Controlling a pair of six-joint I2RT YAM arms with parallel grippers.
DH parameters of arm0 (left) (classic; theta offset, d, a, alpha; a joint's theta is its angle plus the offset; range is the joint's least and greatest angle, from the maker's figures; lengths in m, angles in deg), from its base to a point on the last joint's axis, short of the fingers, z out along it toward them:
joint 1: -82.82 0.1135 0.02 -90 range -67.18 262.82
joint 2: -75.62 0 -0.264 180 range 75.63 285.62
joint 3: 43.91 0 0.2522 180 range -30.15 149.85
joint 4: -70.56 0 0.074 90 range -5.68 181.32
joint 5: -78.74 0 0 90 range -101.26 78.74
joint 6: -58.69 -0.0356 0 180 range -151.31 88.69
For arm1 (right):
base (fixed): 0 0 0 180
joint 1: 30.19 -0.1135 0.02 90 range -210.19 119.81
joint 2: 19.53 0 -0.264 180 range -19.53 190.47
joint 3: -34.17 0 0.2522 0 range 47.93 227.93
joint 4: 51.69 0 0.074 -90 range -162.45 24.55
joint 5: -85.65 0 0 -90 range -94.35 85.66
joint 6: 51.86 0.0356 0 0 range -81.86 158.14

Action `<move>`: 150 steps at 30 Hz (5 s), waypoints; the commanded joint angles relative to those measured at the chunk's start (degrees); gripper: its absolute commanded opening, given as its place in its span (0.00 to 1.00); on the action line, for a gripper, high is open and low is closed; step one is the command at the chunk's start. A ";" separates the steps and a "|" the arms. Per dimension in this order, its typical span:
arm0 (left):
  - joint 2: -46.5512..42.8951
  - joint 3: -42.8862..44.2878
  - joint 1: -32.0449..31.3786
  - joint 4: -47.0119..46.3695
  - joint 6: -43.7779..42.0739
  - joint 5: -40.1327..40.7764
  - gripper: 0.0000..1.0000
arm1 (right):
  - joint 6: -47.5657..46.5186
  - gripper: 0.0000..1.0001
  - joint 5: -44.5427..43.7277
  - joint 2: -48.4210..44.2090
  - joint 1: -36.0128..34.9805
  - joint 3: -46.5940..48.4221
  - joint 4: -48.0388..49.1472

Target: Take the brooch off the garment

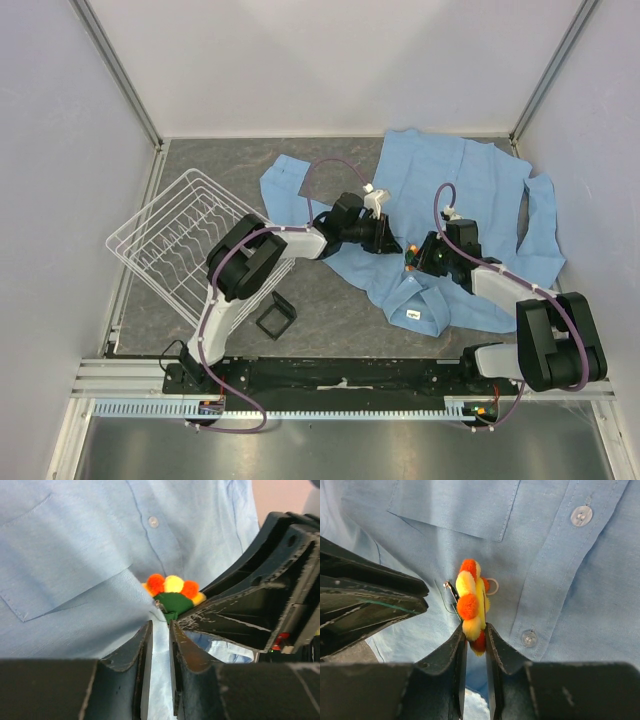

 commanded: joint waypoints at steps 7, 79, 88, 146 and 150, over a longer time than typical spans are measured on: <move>0.79 -1.34 0.39 -3.16 0.13 1.08 0.25 | -1.24 0.30 -4.02 -2.09 -0.50 0.45 -1.08; -2.99 -9.77 -16.57 -16.53 -84.96 31.13 0.13 | 3.68 0.67 -17.92 -29.96 -2.87 6.08 -27.10; -9.23 -14.60 -17.10 -18.90 -62.01 31.30 0.02 | 4.21 0.65 -13.26 -25.74 -2.87 3.09 -19.20; -3.70 -19.80 -1.28 -18.81 12.71 3.10 0.02 | 0.34 0.22 -3.15 -4.12 -10.25 3.44 -4.08; -3.52 -19.71 -1.10 -18.73 12.80 3.18 0.02 | 0.60 0.19 -2.62 -3.76 -10.25 2.65 -3.29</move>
